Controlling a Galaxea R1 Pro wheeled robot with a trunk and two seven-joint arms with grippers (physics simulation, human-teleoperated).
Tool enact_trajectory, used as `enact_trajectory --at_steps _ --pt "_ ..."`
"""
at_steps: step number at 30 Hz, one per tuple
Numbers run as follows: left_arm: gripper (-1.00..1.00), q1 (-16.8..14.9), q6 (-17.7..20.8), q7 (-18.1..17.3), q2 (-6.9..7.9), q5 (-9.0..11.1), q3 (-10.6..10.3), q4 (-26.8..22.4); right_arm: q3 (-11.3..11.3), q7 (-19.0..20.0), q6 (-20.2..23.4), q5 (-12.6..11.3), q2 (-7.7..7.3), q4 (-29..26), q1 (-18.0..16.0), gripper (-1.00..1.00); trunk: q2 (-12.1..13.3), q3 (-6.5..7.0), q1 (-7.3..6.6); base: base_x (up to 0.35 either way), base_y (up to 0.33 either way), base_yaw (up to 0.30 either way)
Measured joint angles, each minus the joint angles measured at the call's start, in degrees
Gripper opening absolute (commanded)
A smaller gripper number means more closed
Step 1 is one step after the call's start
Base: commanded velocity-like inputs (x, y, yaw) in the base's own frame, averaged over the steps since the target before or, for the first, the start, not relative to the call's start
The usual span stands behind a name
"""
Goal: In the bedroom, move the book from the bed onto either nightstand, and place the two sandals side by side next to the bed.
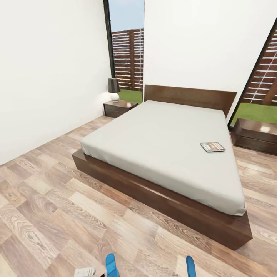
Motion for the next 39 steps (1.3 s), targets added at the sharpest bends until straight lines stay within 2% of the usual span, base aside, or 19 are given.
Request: enact_trajectory --at_steps 25,39 --pt "1.00 0.01 0.01 0.01 0.00 0.00 0.00 0.04 -0.03 0.00 0.00 0.00 0.00 0.03 0.00 -1.00 0.00 0.00 0.00 0.000 0.000 0.280" --pt "1.00 -0.02 0.00 0.01 0.00 -0.01 -0.01 0.05 -0.06 -0.15 -0.02 -0.11 -0.01 0.01 0.02 -1.00 0.00 0.00 0.00 0.000 0.000 0.035"
